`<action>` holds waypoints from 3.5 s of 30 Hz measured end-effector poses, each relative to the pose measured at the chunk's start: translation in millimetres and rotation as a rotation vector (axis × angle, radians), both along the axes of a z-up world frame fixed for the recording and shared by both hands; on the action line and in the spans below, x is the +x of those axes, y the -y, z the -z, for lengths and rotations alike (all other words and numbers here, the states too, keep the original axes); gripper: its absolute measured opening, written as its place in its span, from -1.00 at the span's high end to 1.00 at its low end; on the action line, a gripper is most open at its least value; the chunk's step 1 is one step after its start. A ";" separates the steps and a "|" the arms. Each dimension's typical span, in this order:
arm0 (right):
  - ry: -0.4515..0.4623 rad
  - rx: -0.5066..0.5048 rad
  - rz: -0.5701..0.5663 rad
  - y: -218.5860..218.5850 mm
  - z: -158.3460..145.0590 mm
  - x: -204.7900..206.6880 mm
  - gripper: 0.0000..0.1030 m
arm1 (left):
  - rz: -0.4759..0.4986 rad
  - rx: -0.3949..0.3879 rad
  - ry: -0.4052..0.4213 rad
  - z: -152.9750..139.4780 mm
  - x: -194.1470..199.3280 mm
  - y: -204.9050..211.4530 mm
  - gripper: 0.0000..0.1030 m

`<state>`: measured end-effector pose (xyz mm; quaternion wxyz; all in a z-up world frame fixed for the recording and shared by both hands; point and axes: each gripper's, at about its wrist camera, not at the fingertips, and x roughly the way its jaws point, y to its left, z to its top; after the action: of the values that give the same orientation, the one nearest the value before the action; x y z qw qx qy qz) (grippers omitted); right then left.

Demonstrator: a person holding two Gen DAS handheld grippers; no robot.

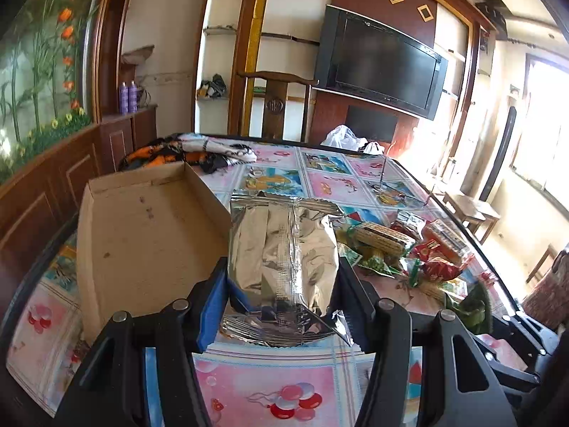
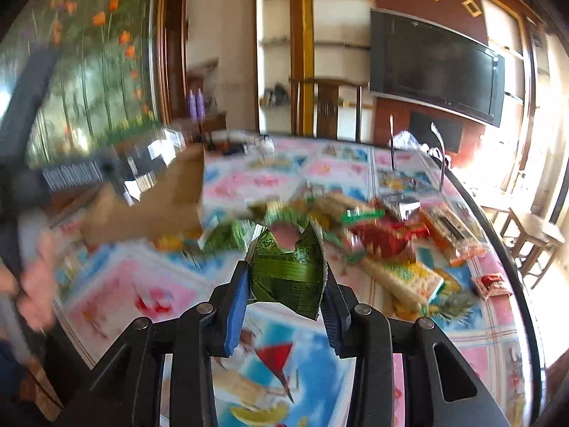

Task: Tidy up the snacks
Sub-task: 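Carry the silver bag and green packet toward the cardboard box with both grippers, then open both grippers to drop the silver bag and green packet into the box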

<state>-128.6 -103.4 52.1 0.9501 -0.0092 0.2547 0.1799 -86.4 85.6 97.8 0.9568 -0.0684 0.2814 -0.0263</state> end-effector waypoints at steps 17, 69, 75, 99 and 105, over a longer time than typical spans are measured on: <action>-0.026 0.018 0.065 21.5 9.4 -16.6 0.22 | 0.009 0.018 0.012 13.6 -6.5 19.1 -0.11; -0.385 0.127 -0.265 -212.2 -42.3 241.2 0.21 | -0.326 -0.117 -0.324 39.9 167.4 -219.9 -0.11; -0.444 0.132 -0.261 -255.7 -23.4 282.9 0.21 | -0.360 -0.122 -0.347 50.0 165.8 -229.9 -0.11; -0.520 0.144 -0.250 -288.5 8.9 314.2 0.04 | -0.425 0.016 -0.404 59.4 185.0 -234.0 -0.16; -0.427 0.196 -0.286 -250.0 -21.8 281.5 0.04 | -0.444 0.021 -0.348 51.8 182.3 -246.9 -0.19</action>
<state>152.9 146.6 73.9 0.8361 0.0849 0.4269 0.3339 96.0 332.4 45.9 0.8771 -0.1217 0.4199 0.1988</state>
